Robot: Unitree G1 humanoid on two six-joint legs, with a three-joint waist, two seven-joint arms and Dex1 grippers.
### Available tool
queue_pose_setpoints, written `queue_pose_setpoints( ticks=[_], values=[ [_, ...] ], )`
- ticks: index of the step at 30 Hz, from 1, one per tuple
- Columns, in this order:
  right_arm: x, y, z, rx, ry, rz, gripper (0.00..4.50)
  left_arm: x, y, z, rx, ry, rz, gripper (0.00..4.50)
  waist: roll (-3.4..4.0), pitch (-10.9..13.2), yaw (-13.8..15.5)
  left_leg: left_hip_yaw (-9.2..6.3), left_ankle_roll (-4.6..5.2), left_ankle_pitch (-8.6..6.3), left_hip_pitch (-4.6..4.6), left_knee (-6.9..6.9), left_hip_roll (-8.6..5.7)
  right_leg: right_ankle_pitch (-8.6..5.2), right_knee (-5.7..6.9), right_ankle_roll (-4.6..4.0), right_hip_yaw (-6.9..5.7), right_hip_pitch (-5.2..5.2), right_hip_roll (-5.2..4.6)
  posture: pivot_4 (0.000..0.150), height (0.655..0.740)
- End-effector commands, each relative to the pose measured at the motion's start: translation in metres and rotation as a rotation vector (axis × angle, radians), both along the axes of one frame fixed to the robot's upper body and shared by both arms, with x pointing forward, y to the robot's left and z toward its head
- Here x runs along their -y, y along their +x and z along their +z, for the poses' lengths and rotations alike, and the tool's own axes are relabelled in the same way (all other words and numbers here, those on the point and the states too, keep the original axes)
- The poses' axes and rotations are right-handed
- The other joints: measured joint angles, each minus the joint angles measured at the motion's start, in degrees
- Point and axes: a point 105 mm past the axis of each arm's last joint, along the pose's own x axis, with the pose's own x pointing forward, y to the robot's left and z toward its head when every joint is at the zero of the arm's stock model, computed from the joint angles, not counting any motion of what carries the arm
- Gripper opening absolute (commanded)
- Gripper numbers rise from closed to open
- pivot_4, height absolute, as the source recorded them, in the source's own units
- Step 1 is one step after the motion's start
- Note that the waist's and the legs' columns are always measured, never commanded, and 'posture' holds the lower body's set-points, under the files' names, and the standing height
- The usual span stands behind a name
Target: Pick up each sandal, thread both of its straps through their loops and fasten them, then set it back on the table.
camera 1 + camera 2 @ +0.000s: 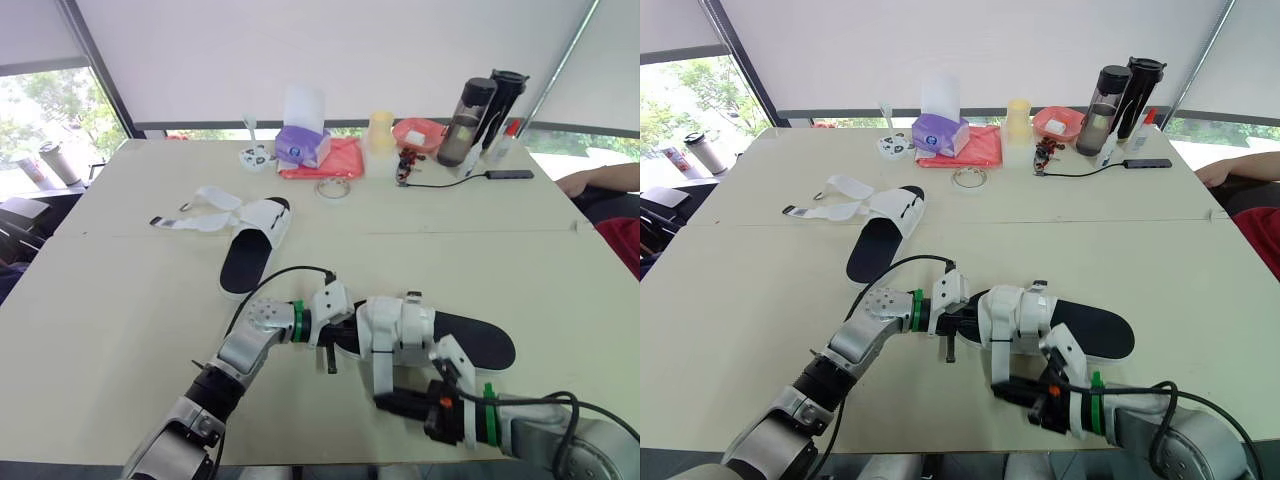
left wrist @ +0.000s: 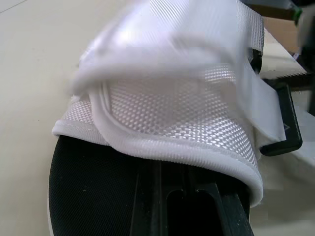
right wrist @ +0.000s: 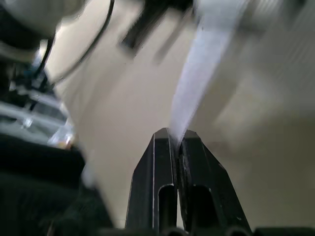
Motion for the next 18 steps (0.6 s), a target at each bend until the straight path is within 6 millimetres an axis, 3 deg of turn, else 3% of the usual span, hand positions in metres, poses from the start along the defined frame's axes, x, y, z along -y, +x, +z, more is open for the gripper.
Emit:
queue_pose_setpoints(
  ticks=[1,4,10,15,18],
  values=[
    [-0.01,-0.025,0.003,-0.05,0.026,0.099,0.09,-0.023,-0.005,-0.055,-0.141,0.18,0.074,0.0,-0.04,-0.05,-0.03,0.0,0.0,0.0,0.01,0.0,0.0,0.0,0.0,0.0,0.0,0.01,0.0,0.15,0.74],
    [-0.013,-0.035,0.002,-0.075,0.043,0.105,0.09,-0.023,-0.006,-0.056,-0.143,0.182,0.071,0.0,-0.09,-0.08,0.0,0.0,0.0,0.0,0.04,0.0,0.01,-0.02,-0.01,0.03,0.0,0.04,-0.02,0.15,0.74],
    [-0.013,-0.031,0.002,-0.067,0.076,0.072,0.09,-0.023,-0.007,-0.057,-0.144,0.189,0.064,0.0,-0.14,-0.11,0.1,0.0,0.03,-0.04,0.03,-0.02,-0.02,-0.09,-0.02,0.14,0.0,0.05,-0.05,0.15,0.74],
    [-0.013,-0.023,0.026,-0.027,0.175,0.073,0.09,-0.026,-0.006,-0.058,-0.137,0.201,0.06,0.0,-0.14,-0.11,0.03,0.0,0.03,-0.04,0.04,-0.01,-0.01,-0.1,-0.01,0.15,-0.02,0.06,-0.05,0.15,0.74],
    [-0.015,-0.021,0.055,0.023,0.247,0.108,0.09,-0.027,-0.005,-0.059,-0.135,0.205,0.061,0.0,-0.12,-0.1,0.04,0.0,0.03,-0.04,0.03,0.0,-0.01,-0.1,-0.01,0.15,-0.02,0.06,-0.05,0.15,0.74]
  ],
)
